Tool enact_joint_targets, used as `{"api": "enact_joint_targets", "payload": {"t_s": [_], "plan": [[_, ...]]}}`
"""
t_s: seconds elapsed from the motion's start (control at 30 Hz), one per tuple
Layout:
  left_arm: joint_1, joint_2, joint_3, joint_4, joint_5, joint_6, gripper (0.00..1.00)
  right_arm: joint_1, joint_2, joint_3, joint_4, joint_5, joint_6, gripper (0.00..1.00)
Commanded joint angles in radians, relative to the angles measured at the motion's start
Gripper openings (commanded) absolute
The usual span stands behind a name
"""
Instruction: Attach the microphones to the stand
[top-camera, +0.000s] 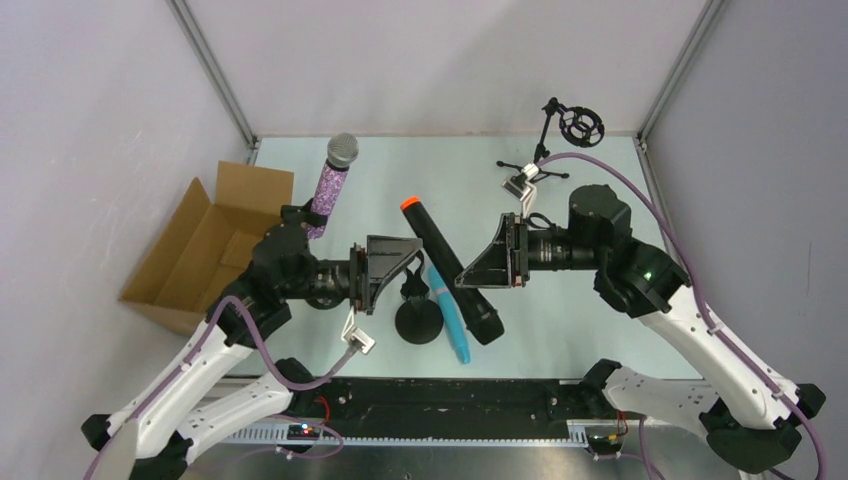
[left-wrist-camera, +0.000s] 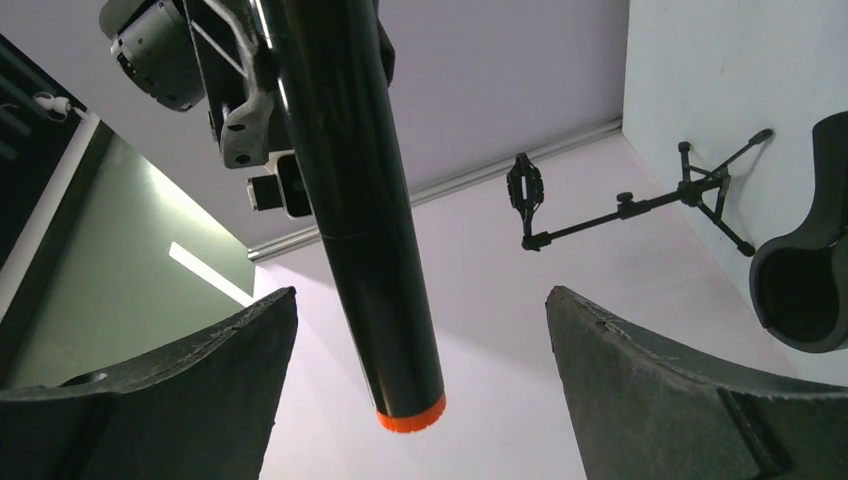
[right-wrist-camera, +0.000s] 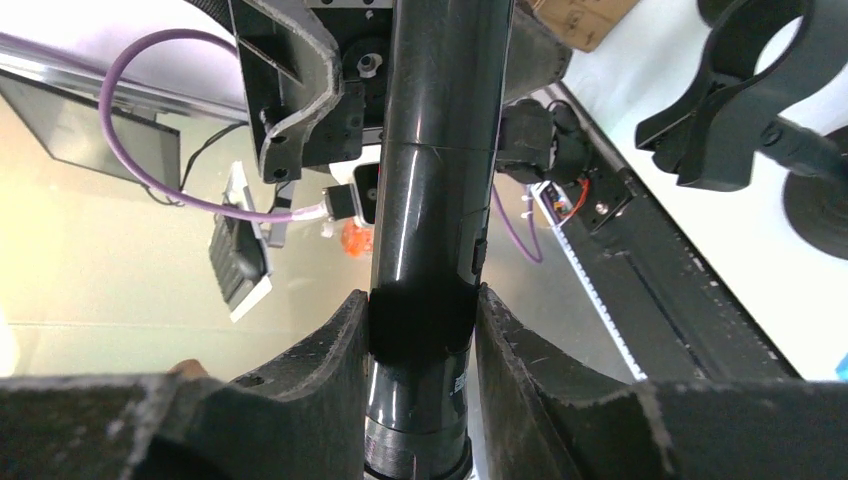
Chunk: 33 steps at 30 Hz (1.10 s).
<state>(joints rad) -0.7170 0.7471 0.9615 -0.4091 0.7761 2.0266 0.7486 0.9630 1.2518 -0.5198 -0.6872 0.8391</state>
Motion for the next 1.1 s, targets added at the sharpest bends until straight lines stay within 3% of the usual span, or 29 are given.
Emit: {"api": "enact_joint_targets", "payload": {"t_s": [0.0,0.53,0.6,0.67,0.77,0.83,1.07], "plan": [[-0.022,0.008,0.056,0.027,-0.055,0.145,0.98,0.034,0.011,0.052,0.106,-0.055,0.063,0.12],[-0.045,0.013,0.082,0.085,-0.126,0.005,0.98,0.099,0.068,0.051,0.182,-0.038,0.087,0.11],[-0.046,0.014,0.092,0.085,-0.136,-0.013,0.91,0.102,0.075,0.051,0.191,-0.040,0.091,0.11],[-0.051,0.010,0.099,0.085,-0.139,-0.053,0.77,0.103,0.078,0.051,0.197,-0.039,0.091,0.11],[-0.063,0.004,0.105,0.085,-0.160,-0.084,0.47,0.093,0.080,0.051,0.213,-0.046,0.099,0.11],[-0.065,0.002,0.107,0.085,-0.167,-0.094,0.33,0.089,0.085,0.051,0.229,-0.053,0.106,0.11],[-0.069,0.004,0.117,0.094,-0.157,-0.134,0.05,0.074,0.104,0.051,0.288,-0.073,0.138,0.13]]}}
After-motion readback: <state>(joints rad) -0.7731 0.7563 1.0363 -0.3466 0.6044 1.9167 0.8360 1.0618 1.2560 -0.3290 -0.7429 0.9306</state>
